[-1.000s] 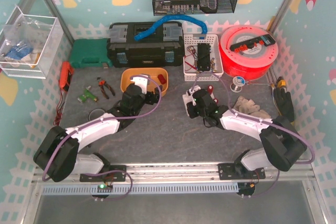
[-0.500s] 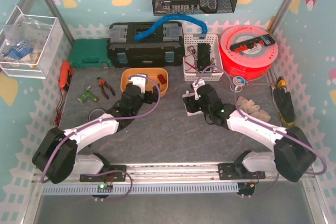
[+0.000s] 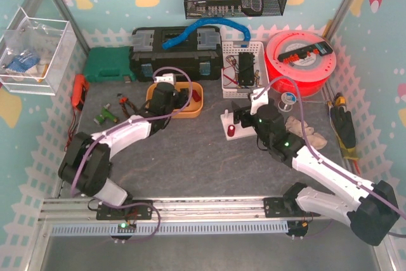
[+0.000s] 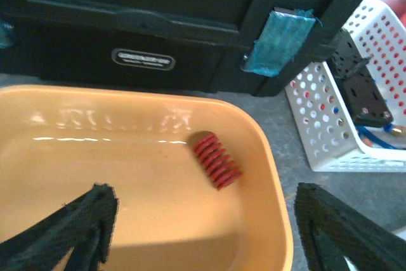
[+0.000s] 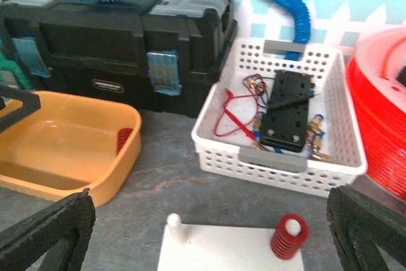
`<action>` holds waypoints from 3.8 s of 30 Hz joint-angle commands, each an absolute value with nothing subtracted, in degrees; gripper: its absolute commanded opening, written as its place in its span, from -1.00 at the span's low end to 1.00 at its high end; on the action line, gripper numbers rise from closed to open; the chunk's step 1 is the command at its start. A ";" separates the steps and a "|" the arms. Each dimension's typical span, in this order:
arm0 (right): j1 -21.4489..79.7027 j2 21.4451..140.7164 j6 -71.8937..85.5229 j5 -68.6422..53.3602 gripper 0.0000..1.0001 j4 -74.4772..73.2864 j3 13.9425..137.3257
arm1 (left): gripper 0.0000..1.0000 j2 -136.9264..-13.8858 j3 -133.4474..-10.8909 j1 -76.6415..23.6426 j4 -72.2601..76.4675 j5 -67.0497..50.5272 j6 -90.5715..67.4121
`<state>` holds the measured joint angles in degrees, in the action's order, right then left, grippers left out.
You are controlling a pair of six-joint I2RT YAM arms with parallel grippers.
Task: Install the large spring
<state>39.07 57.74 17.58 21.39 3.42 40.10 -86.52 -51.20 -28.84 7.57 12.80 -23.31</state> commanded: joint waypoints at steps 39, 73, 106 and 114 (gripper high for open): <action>39.29 51.44 15.22 31.54 0.97 19.55 23.43 | -0.05 -118.00 -70.99 -26.28 8.21 -3.62 -35.96; 39.29 49.75 15.64 32.78 0.95 19.21 22.82 | -0.08 -121.43 -72.04 -24.17 1.58 -0.38 -34.19; 39.29 50.49 15.76 32.05 0.95 18.59 23.75 | -0.68 -104.98 -64.28 -22.77 7.23 2.32 -30.29; 39.29 51.78 22.21 24.19 0.95 8.24 31.36 | -0.71 -93.86 -55.39 -22.76 17.32 -1.22 -26.03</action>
